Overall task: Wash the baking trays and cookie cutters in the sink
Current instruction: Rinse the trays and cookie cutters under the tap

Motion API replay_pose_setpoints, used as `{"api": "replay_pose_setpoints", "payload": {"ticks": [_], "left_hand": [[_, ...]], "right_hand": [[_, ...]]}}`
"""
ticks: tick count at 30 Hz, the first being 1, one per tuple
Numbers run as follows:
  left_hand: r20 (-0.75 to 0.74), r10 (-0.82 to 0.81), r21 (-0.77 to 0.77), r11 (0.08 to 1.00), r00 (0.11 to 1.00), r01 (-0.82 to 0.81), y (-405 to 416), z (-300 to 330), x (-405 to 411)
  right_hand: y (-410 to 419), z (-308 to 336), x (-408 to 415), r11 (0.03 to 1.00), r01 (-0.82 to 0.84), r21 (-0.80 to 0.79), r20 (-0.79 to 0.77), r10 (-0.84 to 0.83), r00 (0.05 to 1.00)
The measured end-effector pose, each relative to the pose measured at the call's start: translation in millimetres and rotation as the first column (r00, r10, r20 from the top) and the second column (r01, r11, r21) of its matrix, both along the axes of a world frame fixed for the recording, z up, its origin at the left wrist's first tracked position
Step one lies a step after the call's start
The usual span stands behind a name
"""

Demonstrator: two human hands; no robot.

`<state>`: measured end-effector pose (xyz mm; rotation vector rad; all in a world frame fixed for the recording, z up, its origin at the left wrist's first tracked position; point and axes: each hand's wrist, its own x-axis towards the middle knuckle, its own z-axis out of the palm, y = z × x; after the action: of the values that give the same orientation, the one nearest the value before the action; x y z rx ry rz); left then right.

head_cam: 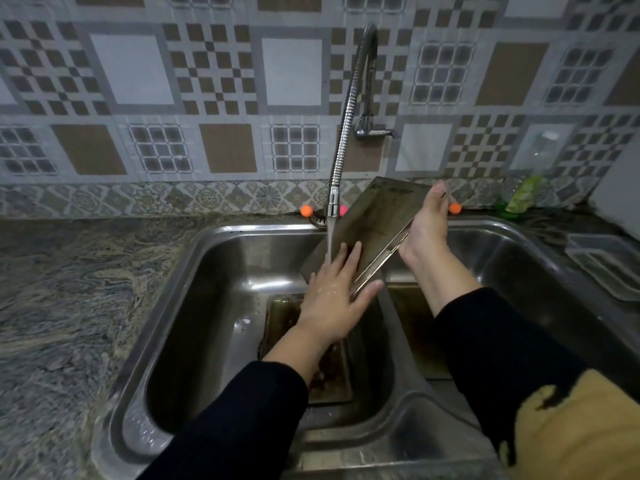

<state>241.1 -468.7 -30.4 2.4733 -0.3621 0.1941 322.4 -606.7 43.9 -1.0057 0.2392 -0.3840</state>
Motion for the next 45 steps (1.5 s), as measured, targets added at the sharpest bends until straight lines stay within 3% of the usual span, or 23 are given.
{"api": "replay_pose_setpoints", "payload": {"ticks": [4, 9, 11, 14, 16, 18, 20, 24, 26, 29, 32, 39, 45], "left_hand": [[0.261, -0.051, 0.066, 0.997, 0.964, 0.035, -14.4, 11.9, 4.8], [0.440, -0.010, -0.147, 0.986, 0.898, 0.083, -38.0, 28.0, 11.0], [0.398, 0.047, -0.290, 0.954, 0.916, 0.077, -47.6, 37.1, 13.6], [0.308, 0.128, -0.509, 0.860, 0.943, 0.049, -62.4, 46.9, 16.3], [0.249, 0.146, -0.614, 0.788, 0.957, 0.039, -75.9, 48.1, 15.7], [0.172, 0.168, -0.694, 0.720, 0.971, -0.002, -89.8, 41.2, 14.7], [0.106, 0.179, -0.718, 0.695, 0.978, -0.049, -101.3, 30.2, 11.3], [-0.024, 0.051, -0.623, 0.780, 0.998, -0.055, -118.1, 1.4, 7.5], [-0.082, 0.035, -0.506, 0.859, 0.996, -0.072, -122.5, -13.6, 8.2], [-0.169, 0.125, -0.083, 0.987, 0.978, -0.141, -121.1, -33.5, 9.8], [-0.320, 0.208, 0.238, 0.962, 0.924, -0.134, -115.7, -50.0, 8.3], [-0.212, 0.280, 0.335, 0.921, 0.936, -0.199, -118.3, -61.8, 5.9], [-0.184, 0.296, 0.361, 0.907, 0.937, -0.215, -119.4, -63.4, 10.2]], "right_hand": [[-16.0, 21.5, 3.0, 0.999, -0.051, 0.020, 0.040, 0.050, 0.998], [-43.4, 46.5, 1.0, 0.964, -0.222, -0.145, -0.028, 0.220, 0.975], [-56.2, 42.8, -0.8, 0.911, -0.217, -0.351, -0.074, 0.205, 0.976], [-80.7, 9.7, -4.8, 0.716, -0.168, -0.678, -0.205, 0.035, 0.978], [-101.5, -18.2, -9.3, 0.683, -0.251, -0.686, -0.356, -0.014, 0.934], [-118.4, -38.9, -18.9, 0.718, -0.313, -0.622, -0.477, -0.029, 0.879], [-131.7, -54.6, -29.1, 0.733, -0.355, -0.581, -0.518, 0.003, 0.856], [-153.0, -78.5, -46.1, 0.723, -0.391, -0.570, -0.526, 0.044, 0.849], [-165.1, -88.1, -52.4, 0.709, -0.413, -0.572, -0.540, 0.053, 0.840], [-182.7, -107.2, -59.4, 0.667, -0.463, -0.583, -0.582, 0.055, 0.812], [-195.2, -130.0, -61.8, 0.585, -0.556, -0.590, -0.676, 0.019, 0.737], [-216.5, -213.3, -29.5, 0.455, -0.672, -0.584, -0.781, -0.091, 0.617], [-194.8, -192.8, -36.8, 0.231, -0.782, -0.579, -0.809, -0.280, 0.517]]}}
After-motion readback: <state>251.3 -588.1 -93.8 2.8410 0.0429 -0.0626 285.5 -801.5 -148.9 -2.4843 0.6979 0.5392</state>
